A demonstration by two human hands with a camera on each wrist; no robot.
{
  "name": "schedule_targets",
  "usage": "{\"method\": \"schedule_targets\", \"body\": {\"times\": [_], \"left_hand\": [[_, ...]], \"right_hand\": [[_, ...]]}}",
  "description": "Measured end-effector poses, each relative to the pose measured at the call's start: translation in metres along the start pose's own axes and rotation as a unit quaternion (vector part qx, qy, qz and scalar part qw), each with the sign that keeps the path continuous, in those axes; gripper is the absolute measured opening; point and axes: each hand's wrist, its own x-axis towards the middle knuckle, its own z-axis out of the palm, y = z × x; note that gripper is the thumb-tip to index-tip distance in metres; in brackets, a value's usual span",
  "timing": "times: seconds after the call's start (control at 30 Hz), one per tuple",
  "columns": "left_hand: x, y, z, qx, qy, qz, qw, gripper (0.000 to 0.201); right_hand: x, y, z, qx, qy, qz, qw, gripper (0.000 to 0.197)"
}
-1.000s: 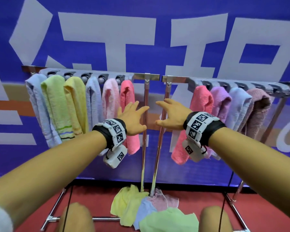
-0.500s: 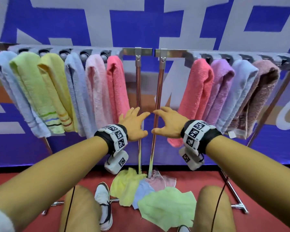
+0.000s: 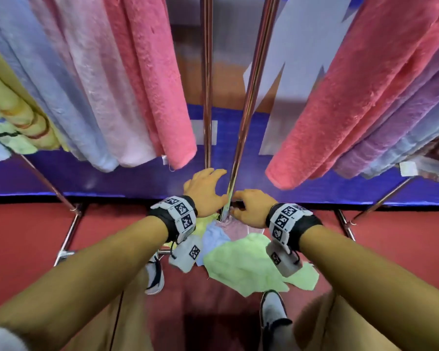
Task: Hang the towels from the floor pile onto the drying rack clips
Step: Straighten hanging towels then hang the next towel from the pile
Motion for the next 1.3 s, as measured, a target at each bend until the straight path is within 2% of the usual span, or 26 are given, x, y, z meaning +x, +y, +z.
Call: {"method": "schedule_targets", "body": {"times": [0.1, 0.17, 0.33, 0.4, 0.47, 0.63, 0.7, 0.8, 0.93, 1.0, 1.1, 1.3], "left_hand": [[0.014, -0.016, 0.029, -0.075, -0.007, -0.026, 0.997, 0.070], [0.023, -0.027, 0.050, -0.145, -0.011, -0.056, 0.988, 0.067], [0.041, -0.047, 0.090, -0.368, 0.002, -0.157, 0.917, 0.055], [0.047, -0.059, 0.108, -0.406, 0.002, -0.185, 0.895, 0.051], [0.051, -0.068, 0.122, -0.416, 0.004, -0.203, 0.886, 0.048], [0.060, -0.079, 0.136, -0.399, 0.006, -0.188, 0.897, 0.044], [0.062, -0.085, 0.138, -0.367, 0.003, -0.173, 0.914, 0.043], [0.060, -0.097, 0.145, -0.315, -0.003, -0.172, 0.933, 0.054], [0.062, -0.108, 0.155, -0.288, -0.018, -0.188, 0.939, 0.041], [0.063, -0.111, 0.157, -0.289, -0.018, -0.191, 0.938, 0.037], [0.065, -0.114, 0.161, -0.285, -0.019, -0.193, 0.939, 0.030], [0.061, -0.104, 0.160, -0.291, -0.042, -0.184, 0.938, 0.032]], "right_hand": [[0.022, 0.014, 0.034, 0.022, -0.033, 0.001, 0.999, 0.035], [0.039, 0.024, 0.055, 0.020, -0.054, 0.005, 0.998, 0.035], [0.073, 0.053, 0.112, -0.035, -0.125, 0.008, 0.991, 0.046], [0.086, 0.064, 0.138, -0.054, -0.155, 0.010, 0.986, 0.046], [0.097, 0.074, 0.163, -0.067, -0.176, 0.012, 0.982, 0.047], [0.123, 0.096, 0.233, -0.103, -0.222, 0.006, 0.970, 0.049], [0.132, 0.109, 0.262, -0.112, -0.250, 0.010, 0.962, 0.049], [0.138, 0.121, 0.297, -0.119, -0.276, 0.036, 0.953, 0.051], [0.133, 0.135, 0.326, -0.149, -0.328, 0.052, 0.931, 0.065], [0.128, 0.151, 0.342, -0.183, -0.322, 0.056, 0.927, 0.064], [0.123, 0.156, 0.340, -0.158, -0.278, 0.055, 0.946, 0.058], [0.137, 0.127, 0.289, -0.090, -0.094, 0.051, 0.990, 0.023]]}}
